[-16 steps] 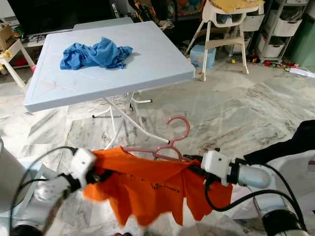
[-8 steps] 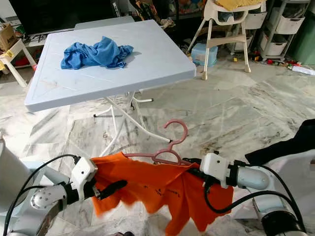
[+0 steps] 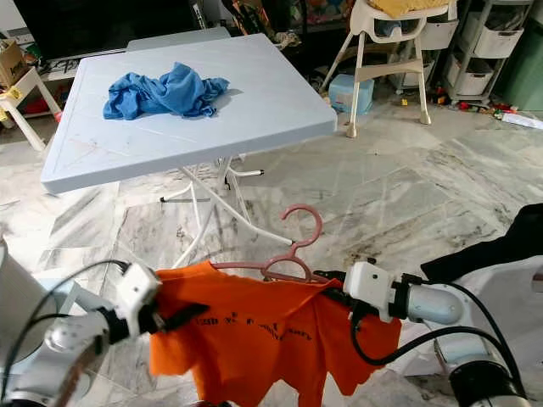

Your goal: Hang hanger

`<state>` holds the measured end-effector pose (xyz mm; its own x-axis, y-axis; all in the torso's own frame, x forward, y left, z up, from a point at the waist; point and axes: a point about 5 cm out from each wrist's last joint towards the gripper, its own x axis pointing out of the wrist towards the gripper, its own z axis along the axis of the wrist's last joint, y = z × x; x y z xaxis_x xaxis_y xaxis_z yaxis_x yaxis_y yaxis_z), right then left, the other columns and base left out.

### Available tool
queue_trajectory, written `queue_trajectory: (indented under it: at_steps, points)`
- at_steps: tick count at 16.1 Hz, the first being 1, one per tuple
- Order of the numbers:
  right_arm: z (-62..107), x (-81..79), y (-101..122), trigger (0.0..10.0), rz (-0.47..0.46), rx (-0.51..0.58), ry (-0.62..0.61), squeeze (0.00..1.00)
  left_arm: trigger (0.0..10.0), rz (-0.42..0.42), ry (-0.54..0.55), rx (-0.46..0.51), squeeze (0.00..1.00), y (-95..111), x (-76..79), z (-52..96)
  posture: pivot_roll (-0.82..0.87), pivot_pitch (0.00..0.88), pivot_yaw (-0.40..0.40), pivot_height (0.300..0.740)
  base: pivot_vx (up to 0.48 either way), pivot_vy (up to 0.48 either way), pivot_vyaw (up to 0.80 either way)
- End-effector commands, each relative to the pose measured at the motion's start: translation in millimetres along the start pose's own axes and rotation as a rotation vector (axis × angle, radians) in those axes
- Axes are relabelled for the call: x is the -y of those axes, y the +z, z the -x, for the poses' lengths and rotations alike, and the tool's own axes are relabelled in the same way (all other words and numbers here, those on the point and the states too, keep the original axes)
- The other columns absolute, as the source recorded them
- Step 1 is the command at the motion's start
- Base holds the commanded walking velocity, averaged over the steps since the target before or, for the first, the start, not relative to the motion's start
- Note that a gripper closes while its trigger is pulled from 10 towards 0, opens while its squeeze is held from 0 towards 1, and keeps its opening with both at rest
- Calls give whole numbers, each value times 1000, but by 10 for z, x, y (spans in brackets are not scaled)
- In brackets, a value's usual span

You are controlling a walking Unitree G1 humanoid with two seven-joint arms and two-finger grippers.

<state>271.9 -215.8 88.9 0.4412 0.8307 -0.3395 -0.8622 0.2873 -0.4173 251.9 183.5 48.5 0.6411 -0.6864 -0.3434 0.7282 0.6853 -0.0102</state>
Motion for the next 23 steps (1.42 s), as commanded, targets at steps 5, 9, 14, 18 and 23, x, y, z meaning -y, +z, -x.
queue_trajectory:
  at_steps: [5,9,14,18,23]
  points:
    - [-3,51,19,10000,15,1,-25,0,0,28,-54,-29,0,-16,-47,94,-96,37,100,740,0,0,0]
    - [-20,55,9,10000,17,-4,-30,0,0,19,-28,-30,0,-7,-119,170,-90,36,98,740,0,0,0]
    - [-24,56,-2,10000,16,-9,-39,0,0,-13,32,-51,0,-27,-194,216,-86,39,100,740,0,0,0]
    - [-40,62,-4,10000,16,-8,-68,0,0,-50,157,-152,0,-140,-284,197,-87,43,103,740,0,0,0]
    - [-62,129,-15,10000,19,-38,-132,0,0,-89,408,-143,0,-90,-449,149,-86,41,99,740,0,0,0]
